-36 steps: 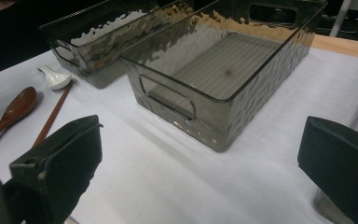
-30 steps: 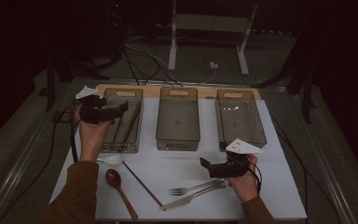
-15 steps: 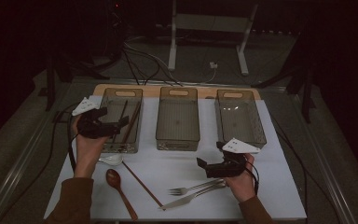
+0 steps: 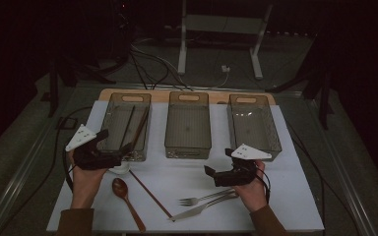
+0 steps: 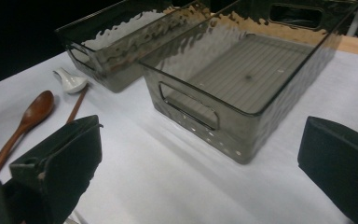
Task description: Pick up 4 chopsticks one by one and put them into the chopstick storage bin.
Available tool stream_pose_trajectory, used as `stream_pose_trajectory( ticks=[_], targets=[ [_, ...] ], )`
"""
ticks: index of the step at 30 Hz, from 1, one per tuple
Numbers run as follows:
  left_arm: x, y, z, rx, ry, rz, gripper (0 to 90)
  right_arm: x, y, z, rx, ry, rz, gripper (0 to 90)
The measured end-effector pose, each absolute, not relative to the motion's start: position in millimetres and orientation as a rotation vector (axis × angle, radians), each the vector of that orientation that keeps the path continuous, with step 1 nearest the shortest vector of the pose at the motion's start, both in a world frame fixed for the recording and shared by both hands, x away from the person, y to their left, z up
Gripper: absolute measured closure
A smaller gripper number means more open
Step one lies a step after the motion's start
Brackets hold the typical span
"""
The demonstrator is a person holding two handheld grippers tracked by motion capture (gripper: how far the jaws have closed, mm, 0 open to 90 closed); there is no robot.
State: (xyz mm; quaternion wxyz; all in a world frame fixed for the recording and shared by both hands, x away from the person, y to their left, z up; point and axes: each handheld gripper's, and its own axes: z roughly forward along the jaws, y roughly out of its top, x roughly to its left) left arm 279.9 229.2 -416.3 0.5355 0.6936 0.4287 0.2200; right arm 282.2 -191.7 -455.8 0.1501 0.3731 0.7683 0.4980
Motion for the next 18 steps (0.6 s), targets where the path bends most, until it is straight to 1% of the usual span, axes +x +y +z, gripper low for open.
stream_pose_trajectory(
  ticks=[6,12,18],
  targets=[
    [263.9,229.1,-419.2,1.691,1.01,0.569,0.7,283.9,-181.5,-452.0,1.063,2.238,1.435,0.0],
    [256.9,227.4,-422.2,1.716,0.998,0.57,0.7,286.2,-169.9,-450.0,1.054,2.285,1.421,0.0],
    [253.0,231.2,-422.7,1.695,0.999,0.57,0.7,287.8,-156.9,-449.4,1.036,2.338,1.396,0.0]
  ],
)
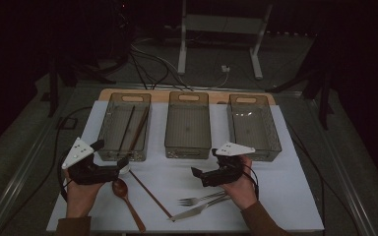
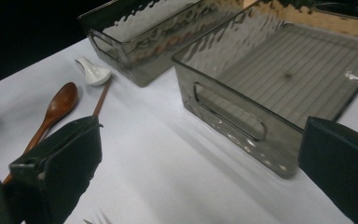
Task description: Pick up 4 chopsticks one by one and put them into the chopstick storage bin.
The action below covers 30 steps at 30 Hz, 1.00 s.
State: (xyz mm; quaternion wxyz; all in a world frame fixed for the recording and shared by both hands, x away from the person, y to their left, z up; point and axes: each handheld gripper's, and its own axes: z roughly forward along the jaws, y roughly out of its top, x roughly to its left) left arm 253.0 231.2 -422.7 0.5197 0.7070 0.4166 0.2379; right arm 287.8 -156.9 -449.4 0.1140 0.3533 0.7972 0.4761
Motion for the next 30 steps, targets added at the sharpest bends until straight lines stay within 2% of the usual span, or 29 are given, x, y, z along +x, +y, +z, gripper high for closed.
stream_pose_trajectory(
  ticks=[13,30],
  targets=[
    [250.3,235.8,-425.9,1.684,1.019,0.574,0.7,283.8,-124.1,-453.0,0.982,2.438,1.366,0.0],
    [250.5,235.5,-427.3,1.692,1.024,0.57,0.7,276.5,-80.7,-476.5,0.934,2.593,1.239,0.0]
  ],
)
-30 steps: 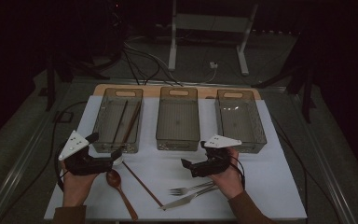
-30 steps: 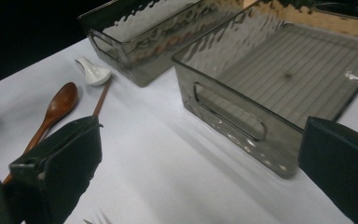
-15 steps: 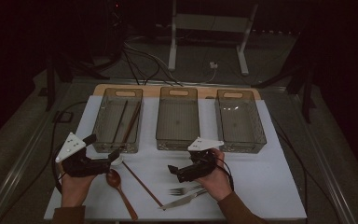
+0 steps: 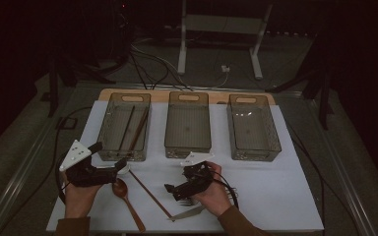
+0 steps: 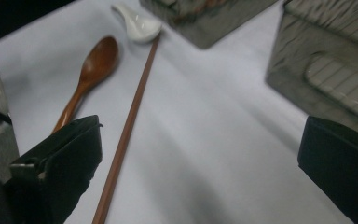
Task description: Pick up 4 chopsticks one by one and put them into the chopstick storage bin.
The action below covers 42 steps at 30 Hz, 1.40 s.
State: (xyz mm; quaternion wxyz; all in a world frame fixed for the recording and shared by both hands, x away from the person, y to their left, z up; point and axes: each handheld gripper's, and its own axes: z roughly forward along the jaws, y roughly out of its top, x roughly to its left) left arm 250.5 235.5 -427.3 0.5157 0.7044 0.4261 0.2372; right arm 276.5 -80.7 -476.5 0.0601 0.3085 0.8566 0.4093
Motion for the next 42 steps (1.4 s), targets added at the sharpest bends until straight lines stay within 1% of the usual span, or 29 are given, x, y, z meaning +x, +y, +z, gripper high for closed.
stream_pose_trajectory(
  ticks=[8,10,16,17,18,21,23,27,28,32,38,42],
  targets=[
    [250.3,237.5,-427.4,1.686,1.028,0.568,0.7,269.4,-57.2,-491.3,0.911,2.662,1.17,0.1],
    [249.8,238.0,-426.7,1.686,1.028,0.569,0.7,267.8,-52.3,-494.5,0.908,2.659,1.145,2.4],
    [249.7,238.1,-426.2,1.682,1.028,0.569,0.7,265.0,-42.9,-502.1,0.891,2.683,1.093,2.8],
    [249.8,238.0,-426.4,1.681,1.028,0.568,0.7,264.6,-41.9,-503.1,0.892,2.686,1.085,3.3],
    [249.8,238.0,-426.6,1.685,1.029,0.569,0.7,264.2,-41.1,-503.9,0.897,2.684,1.082,5.6],
    [250.1,238.0,-427.0,1.685,1.028,0.566,0.7,263.1,-38.1,-506.7,0.901,2.687,1.067,6.8],
    [250.3,237.8,-427.1,1.687,1.027,0.565,0.7,261.1,-34.6,-509.6,0.886,2.696,1.047,9.9],
    [250.4,237.9,-427.3,1.687,1.029,0.566,0.7,256.3,-26.5,-514.1,0.866,2.716,1.017,18.7],
    [250.2,238.0,-427.3,1.685,1.03,0.566,0.7,255.6,-25.5,-514.4,0.858,2.718,1.018,22.8],
    [250.4,238.3,-427.7,1.687,1.031,0.566,0.7,252.2,-20.5,-515.0,0.832,2.745,1.012,44.4],
    [251.2,237.0,-428.8,1.694,1.031,0.562,0.7,244.8,-12.7,-514.0,0.744,2.747,0.936,70.2],
    [250.8,237.7,-428.3,1.692,1.031,0.564,0.7,242.7,-11.8,-512.8,0.737,2.747,0.9,79.9]
  ],
)
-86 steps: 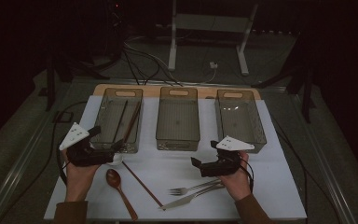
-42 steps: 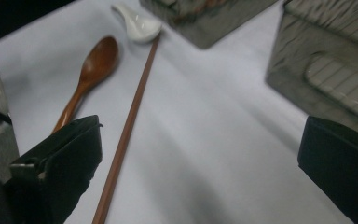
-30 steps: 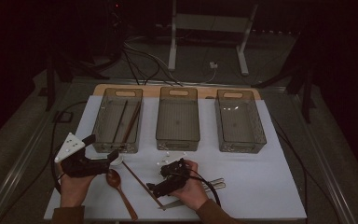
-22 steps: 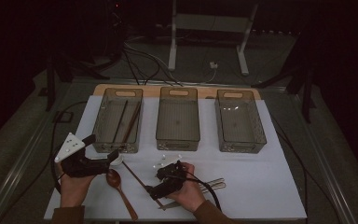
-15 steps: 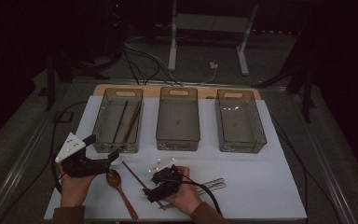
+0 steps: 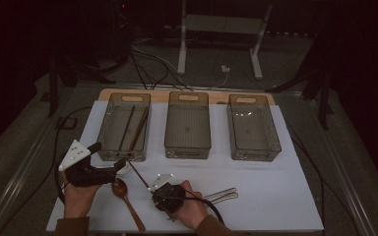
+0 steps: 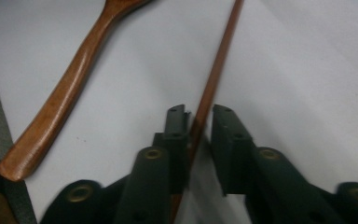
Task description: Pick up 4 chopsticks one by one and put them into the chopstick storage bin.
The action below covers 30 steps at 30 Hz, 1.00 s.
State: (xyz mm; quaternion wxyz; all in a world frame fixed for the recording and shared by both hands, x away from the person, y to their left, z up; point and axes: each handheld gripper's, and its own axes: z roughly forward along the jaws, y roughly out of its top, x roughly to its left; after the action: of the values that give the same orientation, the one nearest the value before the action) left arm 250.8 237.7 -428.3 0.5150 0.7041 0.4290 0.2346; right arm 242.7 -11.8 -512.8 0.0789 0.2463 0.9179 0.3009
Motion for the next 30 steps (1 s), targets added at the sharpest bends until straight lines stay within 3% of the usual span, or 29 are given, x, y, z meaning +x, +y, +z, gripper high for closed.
stream_pose_trajectory(
  ticks=[16,22,25,30],
  targets=[
    [250.6,237.3,-428.2,1.691,1.033,0.565,0.7,241.6,-24.8,-509.3,0.858,2.739,0.838,84.3],
    [251.3,236.4,-429.0,1.696,1.034,0.559,0.7,243.1,-21.6,-508.9,0.858,2.756,0.821,78.1],
    [251.3,235.4,-429.2,1.696,1.031,0.558,0.7,245.4,-20.9,-508.3,0.859,2.758,0.794,83.4],
    [251.3,236.7,-429.4,1.699,1.032,0.558,0.7,245.6,-22.0,-508.2,0.869,2.761,0.808,84.8]
  ],
)
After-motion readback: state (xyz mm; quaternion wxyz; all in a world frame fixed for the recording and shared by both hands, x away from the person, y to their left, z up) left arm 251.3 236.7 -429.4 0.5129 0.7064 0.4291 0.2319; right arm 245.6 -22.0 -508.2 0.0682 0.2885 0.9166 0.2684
